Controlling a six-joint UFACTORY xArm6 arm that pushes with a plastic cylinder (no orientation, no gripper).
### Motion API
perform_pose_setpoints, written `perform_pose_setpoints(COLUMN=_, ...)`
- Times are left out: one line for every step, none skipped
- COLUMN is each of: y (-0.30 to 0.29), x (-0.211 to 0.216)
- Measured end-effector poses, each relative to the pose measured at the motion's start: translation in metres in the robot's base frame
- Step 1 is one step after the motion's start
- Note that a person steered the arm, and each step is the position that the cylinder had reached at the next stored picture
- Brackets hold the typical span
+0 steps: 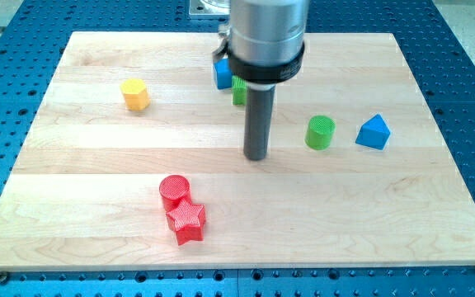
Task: Push the green blocks close to the triangle
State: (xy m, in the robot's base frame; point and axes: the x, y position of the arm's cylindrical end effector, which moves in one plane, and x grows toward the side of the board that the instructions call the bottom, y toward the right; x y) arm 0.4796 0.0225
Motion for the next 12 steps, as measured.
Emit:
perform_pose_setpoints(y=0.017, x=0.004)
perform_pose_setpoints(y=0.064, x=-0.006)
perform_pose_setpoints(y=0.068, x=-0.031)
perform_pose_setpoints(y=0.078, x=-0.031)
perform_pose_setpoints(y=0.082, x=-0.031)
perform_pose_setpoints(y=0.094, x=-0.026)
perform_pose_setpoints(y=0.134, x=-0.026)
perform_pose_setpoints(y=0.115, x=-0.023)
perform_pose_setpoints(y=0.014, x=-0.017)
perform_pose_setpoints(y=-0.070, x=-0.022)
perform_pose_setpoints(y=-0.071, x=-0.046)
perform_pose_setpoints(y=-0.068, x=-0.078)
